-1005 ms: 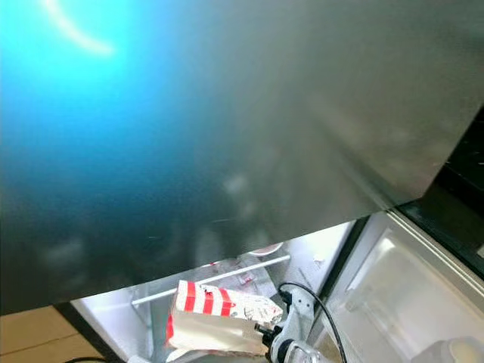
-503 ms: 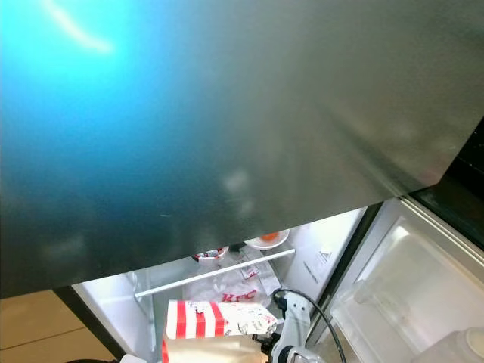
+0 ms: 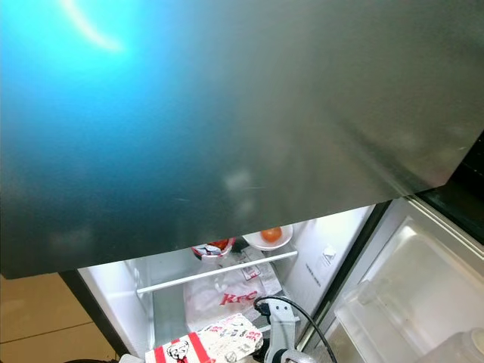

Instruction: Restocking fridge

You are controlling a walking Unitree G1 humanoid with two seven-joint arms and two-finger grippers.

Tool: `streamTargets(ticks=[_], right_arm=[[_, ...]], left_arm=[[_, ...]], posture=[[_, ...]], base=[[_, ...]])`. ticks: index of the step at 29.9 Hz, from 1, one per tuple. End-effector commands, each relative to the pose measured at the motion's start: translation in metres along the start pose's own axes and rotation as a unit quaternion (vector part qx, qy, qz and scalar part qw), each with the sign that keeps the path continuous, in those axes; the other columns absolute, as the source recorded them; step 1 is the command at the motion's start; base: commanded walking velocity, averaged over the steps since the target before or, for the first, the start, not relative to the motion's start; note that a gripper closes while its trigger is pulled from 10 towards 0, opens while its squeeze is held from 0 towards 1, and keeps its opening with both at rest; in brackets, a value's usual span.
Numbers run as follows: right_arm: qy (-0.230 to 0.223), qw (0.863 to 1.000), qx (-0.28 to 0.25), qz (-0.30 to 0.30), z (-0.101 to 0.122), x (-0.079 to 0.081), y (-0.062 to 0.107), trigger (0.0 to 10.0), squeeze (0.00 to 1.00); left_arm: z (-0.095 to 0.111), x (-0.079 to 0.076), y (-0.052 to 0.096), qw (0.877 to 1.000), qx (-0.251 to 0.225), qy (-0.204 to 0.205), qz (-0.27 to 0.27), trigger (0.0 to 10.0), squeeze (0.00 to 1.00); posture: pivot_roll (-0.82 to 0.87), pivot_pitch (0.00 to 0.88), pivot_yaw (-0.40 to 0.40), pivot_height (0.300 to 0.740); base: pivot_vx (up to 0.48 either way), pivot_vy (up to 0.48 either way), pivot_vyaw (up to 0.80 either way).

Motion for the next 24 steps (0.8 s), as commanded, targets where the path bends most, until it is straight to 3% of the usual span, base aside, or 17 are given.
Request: streamTargets(ticks=[1,11,19,21,24], right_arm=[[0.019,1.000,-0.006,0.007,0.005,0.004,-0.002,10.0,0.00],[0.072,0.996,-0.028,0.038,0.018,0.017,-0.005,10.0,0.00],[0.045,0.998,-0.048,0.023,0.021,0.012,-0.003,10.0,0.00],[0.009,0.998,-0.063,0.009,0.020,0.006,-0.001,10.0,0.00],[-0.017,0.997,-0.071,0.005,0.016,0.002,0.000,10.0,0.00]], left_arm=[[-0.010,-0.001,0.002,1.000,0.014,-0.002,0.001,10.0,0.00],[-0.009,0.002,0.002,1.000,0.009,0.000,0.010,10.0,0.00],[-0.007,0.001,0.002,1.000,0.007,-0.021,-0.004,10.0,0.00],[-0.004,0.000,0.002,0.999,0.001,-0.048,-0.017,10.0,0.00],[-0.001,-0.001,0.002,0.998,-0.011,-0.056,-0.022,10.0,0.00]], posture=[[0.08,0.044,-0.054,0.662],[0.11,0.048,-0.076,0.662],[0.10,0.049,-0.068,0.662],[0.08,0.048,-0.039,0.657],[0.07,0.045,-0.026,0.647]], base=[[0.000,0.000,0.00],[0.000,0.000,0.00],[0.000,0.000,0.00],[0.000,0.000,0.00],[0.000,0.000,0.00]])
Point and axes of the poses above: a point about 5 cm out from each wrist's last joint towards the gripper, its own y axis pointing back from the gripper into the wrist, its own z axis along the axis of the wrist's last joint, x = y × z, the point moved 3 cm from there along -y, pointing out of the wrist towards the gripper, and after that the axes turned 8 degrees about y, right-handed, at the moved point
